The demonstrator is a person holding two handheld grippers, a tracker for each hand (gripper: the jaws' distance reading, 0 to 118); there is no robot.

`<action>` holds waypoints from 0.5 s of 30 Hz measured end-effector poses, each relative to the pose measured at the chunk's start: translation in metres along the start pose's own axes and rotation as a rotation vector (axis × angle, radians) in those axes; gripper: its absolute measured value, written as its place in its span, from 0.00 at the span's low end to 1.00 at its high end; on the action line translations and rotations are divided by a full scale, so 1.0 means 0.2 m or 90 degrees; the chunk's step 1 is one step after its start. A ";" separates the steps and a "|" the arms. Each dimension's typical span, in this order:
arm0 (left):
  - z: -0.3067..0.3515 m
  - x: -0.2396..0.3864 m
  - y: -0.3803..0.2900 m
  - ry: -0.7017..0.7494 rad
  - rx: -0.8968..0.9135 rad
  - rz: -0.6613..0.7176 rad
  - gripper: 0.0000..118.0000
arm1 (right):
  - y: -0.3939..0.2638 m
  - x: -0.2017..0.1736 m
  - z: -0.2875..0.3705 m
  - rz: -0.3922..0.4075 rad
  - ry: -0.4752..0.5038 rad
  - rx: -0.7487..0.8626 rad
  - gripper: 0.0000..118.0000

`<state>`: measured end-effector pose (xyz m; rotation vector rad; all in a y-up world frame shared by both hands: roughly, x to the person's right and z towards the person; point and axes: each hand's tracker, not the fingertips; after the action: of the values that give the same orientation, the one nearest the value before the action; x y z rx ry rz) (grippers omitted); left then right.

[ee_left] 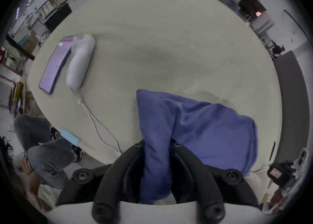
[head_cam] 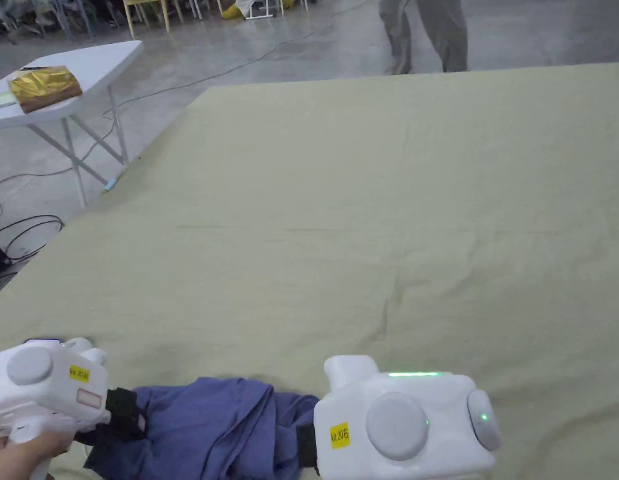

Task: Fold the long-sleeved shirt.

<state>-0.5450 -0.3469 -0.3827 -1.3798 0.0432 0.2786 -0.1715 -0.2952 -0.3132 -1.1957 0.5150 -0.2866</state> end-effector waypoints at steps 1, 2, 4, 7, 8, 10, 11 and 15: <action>-0.02 0.01 -0.01 -0.007 -0.005 0.004 0.11 | 0.00 0.00 0.00 -0.002 0.003 -0.001 0.00; -0.03 0.02 -0.02 -0.012 -0.003 0.008 0.12 | 0.00 0.00 0.00 -0.002 0.003 0.000 0.00; -0.01 0.09 -0.04 0.012 0.033 -0.004 0.49 | 0.01 0.01 0.02 -0.002 -0.001 0.008 0.00; 0.11 0.20 -0.06 0.041 0.085 -0.044 0.98 | 0.03 0.06 0.12 -0.010 0.006 0.027 0.00; 0.17 0.24 -0.06 0.016 0.125 -0.040 0.98 | 0.04 0.08 0.16 -0.011 0.010 0.043 0.00; 0.34 0.35 -0.08 -0.040 0.213 -0.024 0.98 | 0.06 0.14 0.28 -0.013 0.008 0.081 0.00; 0.41 0.40 -0.08 -0.073 0.235 -0.019 0.98 | 0.07 0.16 0.34 -0.017 0.011 0.101 0.00; 0.73 0.72 -0.09 -0.257 0.333 0.016 0.89 | 0.10 0.27 0.68 0.000 -0.015 0.194 0.00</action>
<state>-0.4208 -0.1828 -0.3640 -0.7873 -0.1901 0.5224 -0.0554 -0.2051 -0.3075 -0.9013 0.4328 -0.3374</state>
